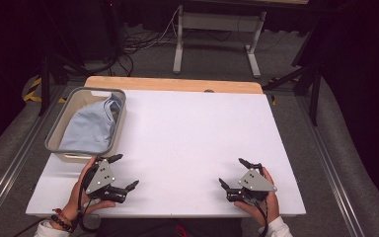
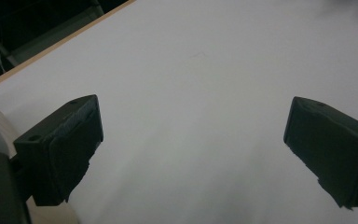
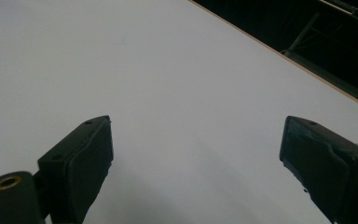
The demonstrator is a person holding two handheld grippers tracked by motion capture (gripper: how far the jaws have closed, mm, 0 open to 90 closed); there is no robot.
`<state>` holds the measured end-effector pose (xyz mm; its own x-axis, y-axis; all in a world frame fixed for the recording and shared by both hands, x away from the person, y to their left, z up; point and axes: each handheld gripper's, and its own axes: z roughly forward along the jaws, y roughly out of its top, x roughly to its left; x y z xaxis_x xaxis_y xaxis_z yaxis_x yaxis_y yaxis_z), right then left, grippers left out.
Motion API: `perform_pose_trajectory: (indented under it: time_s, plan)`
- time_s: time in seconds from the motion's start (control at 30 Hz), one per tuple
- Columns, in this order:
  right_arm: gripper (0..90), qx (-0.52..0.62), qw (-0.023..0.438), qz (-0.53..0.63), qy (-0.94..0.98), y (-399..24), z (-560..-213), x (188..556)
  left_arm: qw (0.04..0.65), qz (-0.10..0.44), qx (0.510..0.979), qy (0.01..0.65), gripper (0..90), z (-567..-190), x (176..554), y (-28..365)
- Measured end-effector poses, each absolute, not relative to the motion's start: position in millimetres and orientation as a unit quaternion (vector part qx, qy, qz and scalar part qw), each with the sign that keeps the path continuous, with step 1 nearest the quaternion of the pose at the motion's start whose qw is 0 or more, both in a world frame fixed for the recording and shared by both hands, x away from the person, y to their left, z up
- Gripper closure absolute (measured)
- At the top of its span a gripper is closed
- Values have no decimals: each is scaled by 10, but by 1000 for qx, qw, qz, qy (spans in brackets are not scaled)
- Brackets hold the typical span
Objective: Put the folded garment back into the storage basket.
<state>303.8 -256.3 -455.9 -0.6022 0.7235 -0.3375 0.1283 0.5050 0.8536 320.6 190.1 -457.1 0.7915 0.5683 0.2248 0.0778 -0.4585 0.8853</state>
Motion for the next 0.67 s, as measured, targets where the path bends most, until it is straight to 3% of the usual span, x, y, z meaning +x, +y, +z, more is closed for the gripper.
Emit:
perform_pose_trajectory:
  time_s: [0.67]
  plan:
    - [118, 271, 346, 419, 795, -2588, -4576, 3058, 477, 249, 820, 196, 54, -4584, 3246, 1868]
